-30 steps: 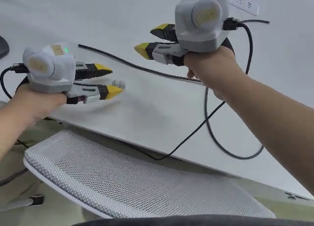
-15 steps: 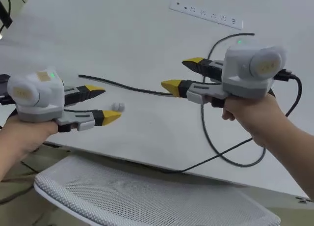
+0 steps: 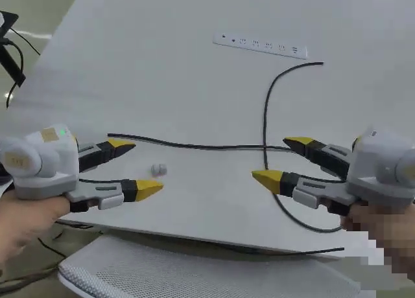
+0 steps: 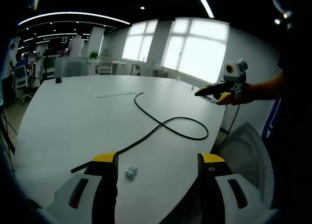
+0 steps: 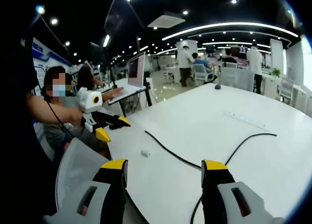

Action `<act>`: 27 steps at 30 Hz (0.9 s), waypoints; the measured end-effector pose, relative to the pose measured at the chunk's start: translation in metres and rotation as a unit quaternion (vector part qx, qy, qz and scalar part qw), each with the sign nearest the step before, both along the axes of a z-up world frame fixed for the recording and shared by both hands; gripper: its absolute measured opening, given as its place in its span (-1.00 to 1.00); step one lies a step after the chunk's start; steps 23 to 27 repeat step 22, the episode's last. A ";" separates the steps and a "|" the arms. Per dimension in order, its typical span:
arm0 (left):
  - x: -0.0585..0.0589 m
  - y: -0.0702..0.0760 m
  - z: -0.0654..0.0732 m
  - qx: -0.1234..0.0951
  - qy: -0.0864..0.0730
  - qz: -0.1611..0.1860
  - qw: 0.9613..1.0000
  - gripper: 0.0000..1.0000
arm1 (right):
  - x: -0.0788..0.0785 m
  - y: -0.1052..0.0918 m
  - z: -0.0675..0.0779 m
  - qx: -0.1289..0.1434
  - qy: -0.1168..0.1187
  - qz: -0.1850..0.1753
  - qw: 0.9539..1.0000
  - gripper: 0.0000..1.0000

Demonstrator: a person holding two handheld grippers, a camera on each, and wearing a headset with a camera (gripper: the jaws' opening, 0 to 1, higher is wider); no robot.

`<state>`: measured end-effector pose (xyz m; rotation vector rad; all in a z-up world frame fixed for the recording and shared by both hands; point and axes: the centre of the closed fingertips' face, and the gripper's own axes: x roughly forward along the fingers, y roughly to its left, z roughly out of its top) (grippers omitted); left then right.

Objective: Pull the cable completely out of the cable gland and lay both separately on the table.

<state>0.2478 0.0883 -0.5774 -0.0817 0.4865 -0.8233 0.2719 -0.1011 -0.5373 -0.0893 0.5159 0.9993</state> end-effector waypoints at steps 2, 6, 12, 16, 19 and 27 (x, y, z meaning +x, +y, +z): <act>-0.003 -0.001 0.004 0.001 -0.001 -0.003 1.000 0.39 | -0.007 -0.005 -0.002 0.005 -0.001 -0.003 1.000 0.28; -0.011 -0.005 0.010 0.005 -0.004 -0.014 1.000 0.51 | -0.019 -0.012 -0.008 0.010 0.005 -0.001 1.000 0.40; -0.017 -0.003 0.011 0.012 -0.006 -0.006 1.000 0.63 | -0.028 -0.021 -0.013 0.009 0.008 0.003 1.000 0.57; -0.020 -0.002 0.010 0.021 -0.003 0.001 1.000 0.76 | -0.029 -0.025 -0.018 0.007 0.012 0.005 1.000 0.70; -0.020 -0.001 0.009 0.020 0.004 0.005 1.000 0.87 | -0.035 -0.023 -0.022 0.002 0.015 0.017 1.000 0.86; -0.021 0.001 0.009 0.021 0.005 0.006 1.000 0.90 | -0.040 -0.020 -0.024 -0.004 0.017 0.027 0.999 0.94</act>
